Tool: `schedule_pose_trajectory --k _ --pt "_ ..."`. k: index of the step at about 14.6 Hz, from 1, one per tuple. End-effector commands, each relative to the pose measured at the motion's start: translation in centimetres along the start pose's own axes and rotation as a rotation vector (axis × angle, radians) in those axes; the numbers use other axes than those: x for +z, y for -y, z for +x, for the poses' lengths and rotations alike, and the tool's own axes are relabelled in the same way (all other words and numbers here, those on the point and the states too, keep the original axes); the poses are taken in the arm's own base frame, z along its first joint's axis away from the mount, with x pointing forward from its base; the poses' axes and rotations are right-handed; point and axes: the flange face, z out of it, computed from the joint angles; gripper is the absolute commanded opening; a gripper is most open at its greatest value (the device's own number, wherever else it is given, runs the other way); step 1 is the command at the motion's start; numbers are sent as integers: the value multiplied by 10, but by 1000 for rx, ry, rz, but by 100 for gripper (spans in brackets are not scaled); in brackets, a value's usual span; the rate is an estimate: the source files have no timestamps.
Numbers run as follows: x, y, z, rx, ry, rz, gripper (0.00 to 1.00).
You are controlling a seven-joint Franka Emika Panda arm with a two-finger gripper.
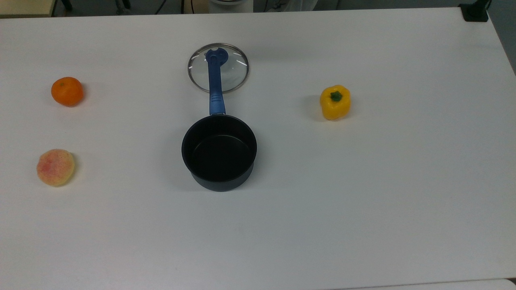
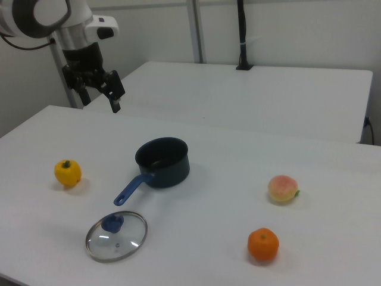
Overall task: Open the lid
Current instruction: 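Open the gripper, release the lid knob and raise the gripper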
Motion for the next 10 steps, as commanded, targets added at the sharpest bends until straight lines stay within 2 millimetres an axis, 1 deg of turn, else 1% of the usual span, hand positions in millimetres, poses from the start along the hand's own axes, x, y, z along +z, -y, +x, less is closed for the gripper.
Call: schedule_pose_trajectory --k 1,3,5,6,10 --pt "19 10 16 -134 14 6 100" --pt "29 16 20 -191 31 2 100" --pt "29 19 19 -194 31 4 100" --pt "27 13 18 -186 28 7 100" --pt "26 11 18 -176 27 2 100"
